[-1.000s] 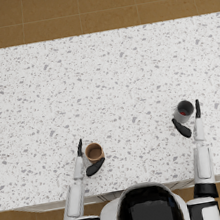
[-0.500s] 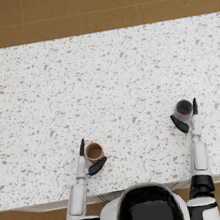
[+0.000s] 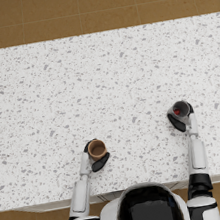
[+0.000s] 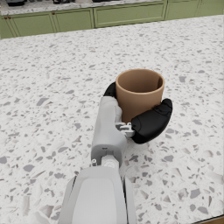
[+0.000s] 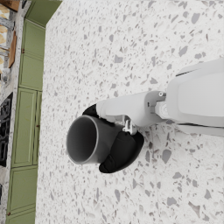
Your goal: Pick up two cups and pour the berry on the right into the cup on the left
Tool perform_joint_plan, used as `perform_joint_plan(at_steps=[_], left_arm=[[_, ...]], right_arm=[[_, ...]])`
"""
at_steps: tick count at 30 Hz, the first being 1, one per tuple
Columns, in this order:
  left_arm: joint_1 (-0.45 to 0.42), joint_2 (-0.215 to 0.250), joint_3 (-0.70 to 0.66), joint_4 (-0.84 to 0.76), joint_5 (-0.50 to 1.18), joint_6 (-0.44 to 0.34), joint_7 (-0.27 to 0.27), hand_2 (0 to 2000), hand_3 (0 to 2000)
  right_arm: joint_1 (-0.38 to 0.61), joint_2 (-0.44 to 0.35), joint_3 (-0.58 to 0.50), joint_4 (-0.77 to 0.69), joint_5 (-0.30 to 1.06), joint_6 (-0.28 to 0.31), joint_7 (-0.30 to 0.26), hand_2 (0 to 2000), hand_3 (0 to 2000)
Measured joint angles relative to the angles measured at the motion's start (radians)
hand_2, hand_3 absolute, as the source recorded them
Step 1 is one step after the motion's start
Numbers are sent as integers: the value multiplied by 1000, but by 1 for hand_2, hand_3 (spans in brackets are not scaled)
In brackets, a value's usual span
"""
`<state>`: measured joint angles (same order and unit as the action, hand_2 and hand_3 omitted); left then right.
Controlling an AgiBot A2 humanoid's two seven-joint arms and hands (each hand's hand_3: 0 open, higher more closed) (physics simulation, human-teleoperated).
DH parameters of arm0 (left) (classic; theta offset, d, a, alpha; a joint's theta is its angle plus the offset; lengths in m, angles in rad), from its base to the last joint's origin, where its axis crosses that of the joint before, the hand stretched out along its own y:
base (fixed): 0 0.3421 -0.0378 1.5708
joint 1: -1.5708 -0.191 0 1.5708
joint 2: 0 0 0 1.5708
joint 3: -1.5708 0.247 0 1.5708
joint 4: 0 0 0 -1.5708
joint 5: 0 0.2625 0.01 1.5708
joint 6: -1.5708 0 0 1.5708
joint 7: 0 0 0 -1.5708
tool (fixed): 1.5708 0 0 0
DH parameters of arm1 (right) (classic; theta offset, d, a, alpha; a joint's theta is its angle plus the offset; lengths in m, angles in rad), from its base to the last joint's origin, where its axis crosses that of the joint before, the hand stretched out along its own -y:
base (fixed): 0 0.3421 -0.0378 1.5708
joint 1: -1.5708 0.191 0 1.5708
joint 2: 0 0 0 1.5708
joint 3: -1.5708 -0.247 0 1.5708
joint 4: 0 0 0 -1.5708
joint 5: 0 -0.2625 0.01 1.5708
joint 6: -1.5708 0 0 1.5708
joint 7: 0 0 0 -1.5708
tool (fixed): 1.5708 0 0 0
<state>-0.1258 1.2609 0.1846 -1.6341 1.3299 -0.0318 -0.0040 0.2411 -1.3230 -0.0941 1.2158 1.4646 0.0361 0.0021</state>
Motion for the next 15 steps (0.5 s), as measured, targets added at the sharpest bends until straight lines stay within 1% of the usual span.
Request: perform_joint_plan(at_steps=[3,7,11,15], left_arm=[[38,25,8,-36,0,3,0,2000,1280],[107,78,54,-61,0,3,0,2000,1280],[173,127,109,-60,125,0,1,2000,1280],[214,160,163,-48,252,0,1,2000,1280]], right_arm=[[-23,-5,17,145,0,11,0,2000,1280],[-52,-11,57,324,0,25,1,2000,1280],[-56,-17,120,466,126,32,1,2000,1280],[-34,-31,180,555,254,40,2,2000,1280]])
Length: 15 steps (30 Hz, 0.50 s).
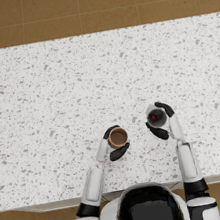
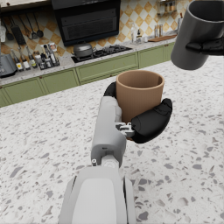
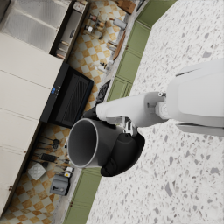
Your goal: Pick up two cups and pour the berry on the right into the cup on the left
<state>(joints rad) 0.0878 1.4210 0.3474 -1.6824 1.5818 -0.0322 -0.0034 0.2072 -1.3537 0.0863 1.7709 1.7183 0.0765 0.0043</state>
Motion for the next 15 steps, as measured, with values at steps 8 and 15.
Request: perform_joint_plan(at_steps=[8,15], left_arm=[[36,36,53,36,75,-2,0,2000,1280],[43,49,58,58,80,-3,0,2000,1280]], right_arm=[[63,-37,64,66,256,10,0,2000,1280],[90,-59,89,104,480,17,0,2000,1280]])
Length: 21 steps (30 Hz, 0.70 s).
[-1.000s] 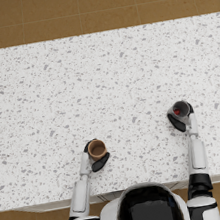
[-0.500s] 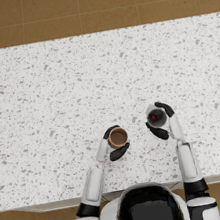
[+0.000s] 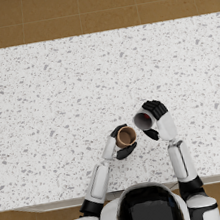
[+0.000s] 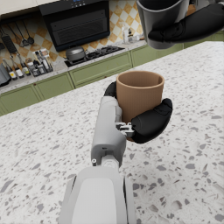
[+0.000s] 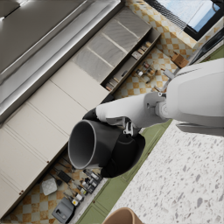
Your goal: Pick up two cups and pour the berry on the right into the cup on the left
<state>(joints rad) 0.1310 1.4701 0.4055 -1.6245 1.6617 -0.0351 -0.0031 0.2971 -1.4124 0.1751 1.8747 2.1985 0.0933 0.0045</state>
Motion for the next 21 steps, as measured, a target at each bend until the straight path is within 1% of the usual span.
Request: perform_joint_plan(at_steps=[9,16,18,21], left_arm=[[19,21,-15,20,0,-1,0,2000,1280],[22,30,-1,27,0,-2,0,2000,1280],[24,34,1,29,55,-1,0,2000,1280],[27,38,3,32,91,-2,1,2000,1280]], right_arm=[[1,-13,31,77,289,9,1,2000,1280],[-10,-16,68,123,514,9,3,2000,1280],[-13,-17,74,130,579,10,3,2000,1280],[-23,-15,100,138,675,8,4,2000,1280]])
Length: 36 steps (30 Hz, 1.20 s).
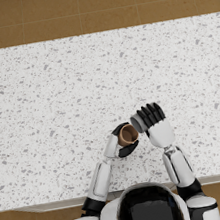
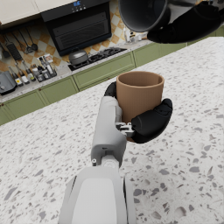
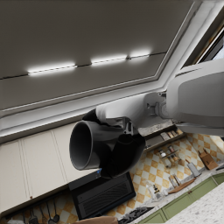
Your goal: Pick up two cups and pour the berry on the right into the cup on the left
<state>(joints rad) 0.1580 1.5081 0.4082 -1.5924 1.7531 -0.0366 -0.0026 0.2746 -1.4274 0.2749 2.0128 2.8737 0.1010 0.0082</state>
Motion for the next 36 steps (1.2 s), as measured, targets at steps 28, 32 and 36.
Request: perform_joint_plan(at_steps=[28,32,36], left_arm=[[31,34,-23,29,21,1,1,2000,1280],[27,33,-24,24,21,0,1,2000,1280],[26,33,-25,23,21,0,1,2000,1280]], right_arm=[[-31,-26,35,71,660,-11,5,2000,1280],[-31,-26,35,71,663,-11,5,2000,1280],[-31,-27,35,71,664,-12,5,2000,1280]])
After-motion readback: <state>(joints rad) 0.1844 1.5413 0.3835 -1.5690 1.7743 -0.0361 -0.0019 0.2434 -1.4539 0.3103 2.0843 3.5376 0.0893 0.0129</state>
